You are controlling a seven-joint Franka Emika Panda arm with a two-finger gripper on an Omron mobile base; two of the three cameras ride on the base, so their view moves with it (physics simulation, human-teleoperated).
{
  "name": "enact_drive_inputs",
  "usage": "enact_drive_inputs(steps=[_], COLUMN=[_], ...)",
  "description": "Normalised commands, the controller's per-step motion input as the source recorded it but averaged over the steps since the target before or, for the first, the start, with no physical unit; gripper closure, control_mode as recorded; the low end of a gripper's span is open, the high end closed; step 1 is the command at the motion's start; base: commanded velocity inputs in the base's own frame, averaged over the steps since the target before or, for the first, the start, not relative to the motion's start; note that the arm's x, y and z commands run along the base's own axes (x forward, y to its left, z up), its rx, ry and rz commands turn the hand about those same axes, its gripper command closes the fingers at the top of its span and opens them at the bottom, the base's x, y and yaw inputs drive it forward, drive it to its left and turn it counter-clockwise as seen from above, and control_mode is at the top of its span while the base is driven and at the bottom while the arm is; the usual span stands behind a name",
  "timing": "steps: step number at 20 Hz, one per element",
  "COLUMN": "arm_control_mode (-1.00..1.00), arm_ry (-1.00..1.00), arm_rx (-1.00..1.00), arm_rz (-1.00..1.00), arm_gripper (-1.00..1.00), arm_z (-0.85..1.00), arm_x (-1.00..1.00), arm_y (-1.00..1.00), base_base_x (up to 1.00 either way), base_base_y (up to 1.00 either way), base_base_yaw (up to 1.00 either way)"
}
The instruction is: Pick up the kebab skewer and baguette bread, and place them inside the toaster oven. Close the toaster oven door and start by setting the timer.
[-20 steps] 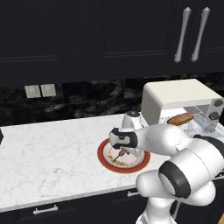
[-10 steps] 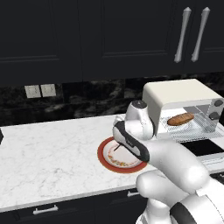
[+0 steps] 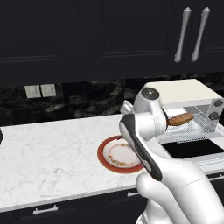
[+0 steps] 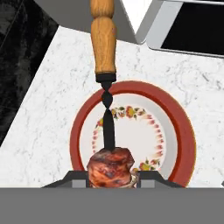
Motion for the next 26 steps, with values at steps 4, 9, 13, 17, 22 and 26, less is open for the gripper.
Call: enact_drive_inputs(steps=[4, 9, 13, 17, 22, 26], arm_control_mode=[-1.00, -1.00, -1.00, -1.00, -1.00, -1.00], arm_ry=[-0.03, -0.02, -0.04, -0.02, -0.11, -0.08], arm_rx=[0.03, 0.07, 0.09, 0.10, 0.09, 0.05], arm_rz=[-0.20, -0.24, -0.19, -0.22, -0.05, 0.01], arm_gripper=[1.00, 1.00, 1.00, 1.00, 1.00, 1.00], arm_z=[0.82, 0.62, 0.55, 0.48, 0.17, 0.00], arm_x=[-0.68, -0.40, -0.46, -0.40, -0.01, 0.04], arm_y=[-0.58, -0.84, -0.96, -0.95, -1.00, -0.91], base_base_x=[0.00, 0.00, 0.00, 0.00, 0.00, 0.00], base_base_y=[0.00, 0.00, 0.00, 0.00, 0.00, 0.00], base_base_yaw=[0.00, 0.00, 0.00, 0.00, 0.00, 0.00])
